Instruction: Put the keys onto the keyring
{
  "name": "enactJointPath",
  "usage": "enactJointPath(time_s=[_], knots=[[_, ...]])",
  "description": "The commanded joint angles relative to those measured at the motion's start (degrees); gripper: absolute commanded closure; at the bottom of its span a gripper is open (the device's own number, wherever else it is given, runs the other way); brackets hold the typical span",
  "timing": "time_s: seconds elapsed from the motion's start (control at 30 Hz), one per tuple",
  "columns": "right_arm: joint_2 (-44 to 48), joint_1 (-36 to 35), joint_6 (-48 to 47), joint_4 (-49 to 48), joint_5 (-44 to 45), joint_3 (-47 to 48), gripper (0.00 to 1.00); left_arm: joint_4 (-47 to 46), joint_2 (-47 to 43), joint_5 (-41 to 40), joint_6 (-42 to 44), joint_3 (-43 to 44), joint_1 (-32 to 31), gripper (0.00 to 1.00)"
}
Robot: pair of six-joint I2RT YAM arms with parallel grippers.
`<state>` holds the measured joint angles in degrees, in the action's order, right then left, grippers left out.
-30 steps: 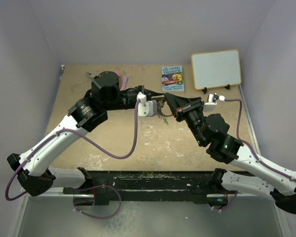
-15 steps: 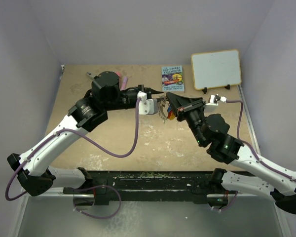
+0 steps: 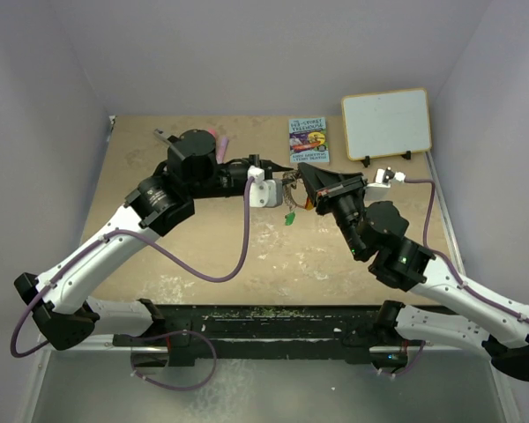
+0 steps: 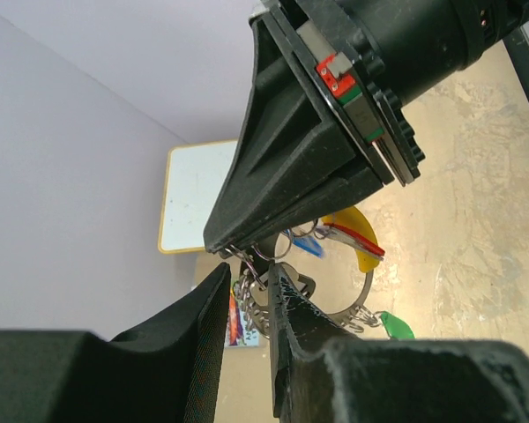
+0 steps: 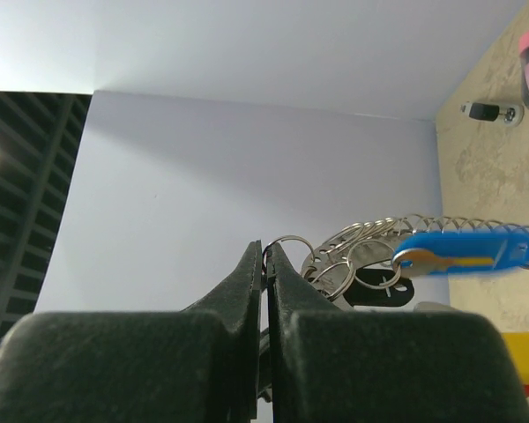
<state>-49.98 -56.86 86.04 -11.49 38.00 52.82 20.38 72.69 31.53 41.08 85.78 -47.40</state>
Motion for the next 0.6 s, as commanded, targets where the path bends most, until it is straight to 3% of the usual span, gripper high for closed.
enactJointPath(time_s=[0.0, 0.23, 0.4, 0.57], knots=[[0.41, 0.00, 1.53, -2.16, 2.30, 3.77, 1.00, -3.27, -0.29, -1.41, 0.33, -1.71, -0.33, 0.73], [0.54, -0.02, 1.59, -1.62, 2.56, 3.81, 1.00, -5.07, 0.02, -4.56, 2.70, -3.80, -0.33, 0.76], [0.67, -0.01, 1.75, -1.53, 2.77, 3.54, 1.00, -6.45, -0.09, -4.98, 2.86, -4.24, -0.31, 0.87], [0.45, 0.04, 1.95, -1.36, 2.87, 3.41, 1.00, -6.38, -0.80, -3.93, 2.78, -4.11, -0.33, 0.81]])
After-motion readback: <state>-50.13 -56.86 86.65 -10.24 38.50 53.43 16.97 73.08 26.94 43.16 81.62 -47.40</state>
